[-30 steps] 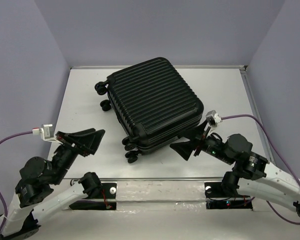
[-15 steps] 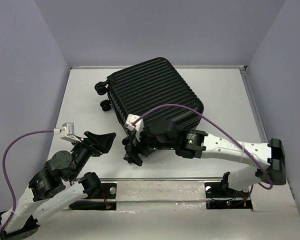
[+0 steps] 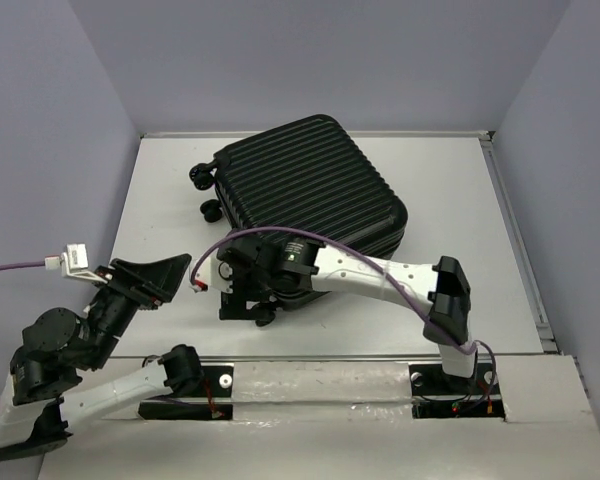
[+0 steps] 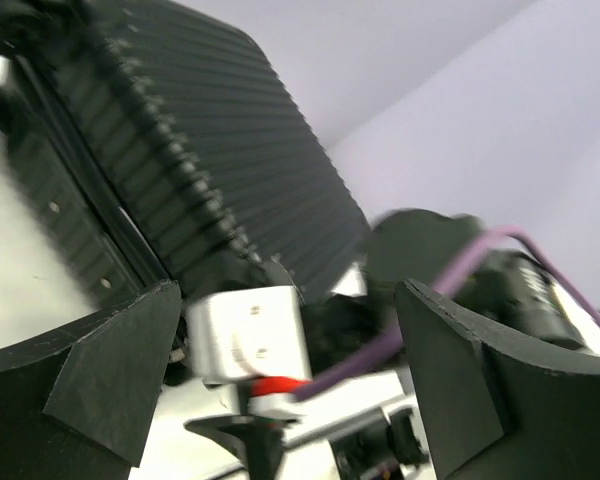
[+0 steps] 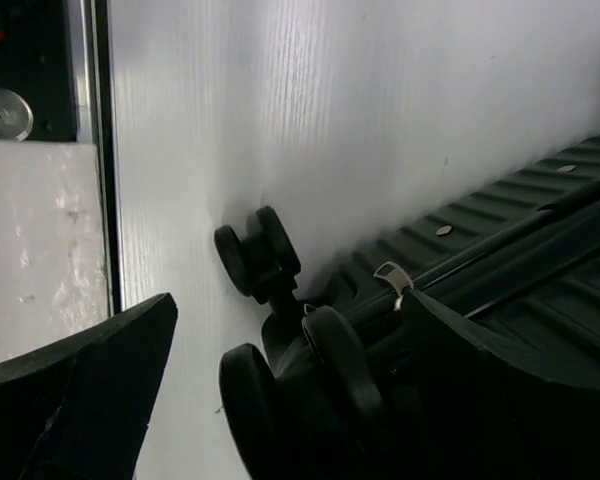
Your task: Pack the luggage
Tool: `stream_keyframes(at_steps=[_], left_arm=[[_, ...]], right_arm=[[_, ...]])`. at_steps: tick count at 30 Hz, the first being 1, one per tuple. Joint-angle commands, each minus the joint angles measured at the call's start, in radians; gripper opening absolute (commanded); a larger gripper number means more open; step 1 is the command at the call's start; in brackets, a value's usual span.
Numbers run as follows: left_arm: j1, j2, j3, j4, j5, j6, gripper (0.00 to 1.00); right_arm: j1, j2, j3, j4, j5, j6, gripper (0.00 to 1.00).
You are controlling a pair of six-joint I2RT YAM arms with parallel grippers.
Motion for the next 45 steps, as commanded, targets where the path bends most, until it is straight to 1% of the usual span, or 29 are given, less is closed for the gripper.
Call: stream_keyframes(at_steps=[1,2,3,4,6,10,13,16,17,18,19,22,23,25,26,27,28,29,31,32,34,35,36,37,38,40,43,44,45], left_arm=[[-0.145,-0.06,-0.01,-0.017,-0.15,-0.061,0.99],[-0.17,-0.096,-0.016,-0.023,-0.177,-0.087,0.99],[-0.193,-0.113,-0.021,-0.027,-0.187,-0.098,0.99],[-0.231,-0.136,-0.033,-0.02,-0.193,-0.099,0.99],[-0.251,-0.14,-0.045,0.005,-0.187,-0.07,0.99],[-0.257,-0.066,-0.029,0.028,-0.178,-0.029,0.99],[-0.256,0.001,-0.028,0.078,-0.162,0.01,0.99],[-0.257,0.017,-0.057,0.12,-0.158,0.028,0.99],[-0.259,0.024,-0.077,0.132,-0.158,0.024,0.99],[-0.257,0.029,-0.088,0.138,-0.155,0.019,0.99],[-0.257,0.035,-0.113,0.155,-0.147,0.013,0.99],[-0.26,0.047,-0.162,0.195,-0.145,0.005,0.99],[-0.259,0.061,-0.171,0.204,-0.142,-0.004,0.99],[-0.259,0.081,-0.197,0.236,-0.138,-0.006,0.99],[-0.259,0.104,-0.206,0.247,-0.141,-0.006,0.99],[-0.259,0.119,-0.214,0.255,-0.144,-0.01,0.99],[-0.259,0.15,-0.232,0.273,-0.147,-0.013,0.99],[-0.259,0.164,-0.245,0.287,-0.147,-0.016,0.99],[-0.259,0.196,-0.277,0.321,-0.152,-0.032,0.99],[-0.259,0.228,-0.292,0.33,-0.161,-0.044,0.99],[-0.259,0.251,-0.324,0.351,-0.168,-0.073,0.99],[-0.259,0.265,-0.368,0.399,-0.161,-0.088,0.99],[-0.259,0.27,-0.393,0.428,-0.153,-0.093,0.99],[-0.259,0.277,-0.419,0.457,-0.147,-0.098,0.99],[-0.259,0.299,-0.464,0.509,-0.133,-0.107,0.99],[-0.257,0.358,-0.52,0.595,-0.112,-0.102,0.99],[-0.257,0.446,-0.551,0.69,-0.102,-0.079,0.99],[-0.257,0.51,-0.556,0.754,-0.105,-0.07,0.99],[-0.256,0.541,-0.555,0.79,-0.107,-0.031,0.99]], right_arm=[[-0.008,0.052,0.109,-0.168,0.038,-0.101,1.0],[-0.008,0.078,0.12,-0.189,0.046,-0.117,1.0],[-0.008,0.09,0.138,-0.194,0.088,-0.121,1.0],[-0.008,0.095,0.134,-0.194,0.11,-0.138,1.0],[-0.017,0.093,0.12,-0.194,0.13,-0.144,1.0],[-0.037,0.075,0.074,-0.194,0.19,-0.14,0.98],[-0.057,0.046,0.038,-0.179,0.24,-0.147,0.91],[-0.068,0.021,0.017,-0.128,0.271,-0.155,0.55],[-0.095,0.009,0.014,-0.116,0.262,-0.158,0.4],[-0.105,0.007,0.014,-0.095,0.258,-0.158,0.14],[-0.124,0.003,0.013,-0.082,0.256,-0.167,0.07],[-0.157,-0.003,-0.021,0.0,0.309,-0.177,0.07],[-0.183,-0.019,-0.036,0.072,0.319,-0.178,0.07],[-0.21,-0.048,-0.119,0.175,0.336,-0.158,0.07],[-0.224,-0.087,-0.149,0.288,0.343,-0.148,0.07],[-0.252,-0.109,-0.183,0.344,0.359,-0.135,0.07],[-0.266,-0.131,-0.241,0.394,0.377,-0.099,0.07],[-0.281,-0.181,-0.271,0.489,0.379,-0.071,0.07],[-0.316,-0.245,-0.399,0.604,0.377,-0.01,0.07],[-0.316,-0.279,-0.451,0.734,0.382,0.047,0.07],[-0.316,-0.365,-0.545,0.844,0.396,0.105,0.07],[-0.316,-0.387,-0.608,0.873,0.408,0.172,0.07],[-0.316,-0.426,-0.634,0.911,0.414,0.21,0.07],[-0.316,-0.427,-0.662,0.933,0.414,0.239,0.07],[-0.316,-0.468,-0.689,0.957,0.411,0.301,0.07],[-0.316,-0.534,-0.772,1.028,0.402,0.375,0.07],[-0.316,-0.603,-0.875,1.131,0.39,0.437,0.07],[-0.316,-0.623,-0.894,1.148,0.383,0.507,0.07],[-0.316,-0.66,-0.91,1.174,0.383,0.533,0.07]])
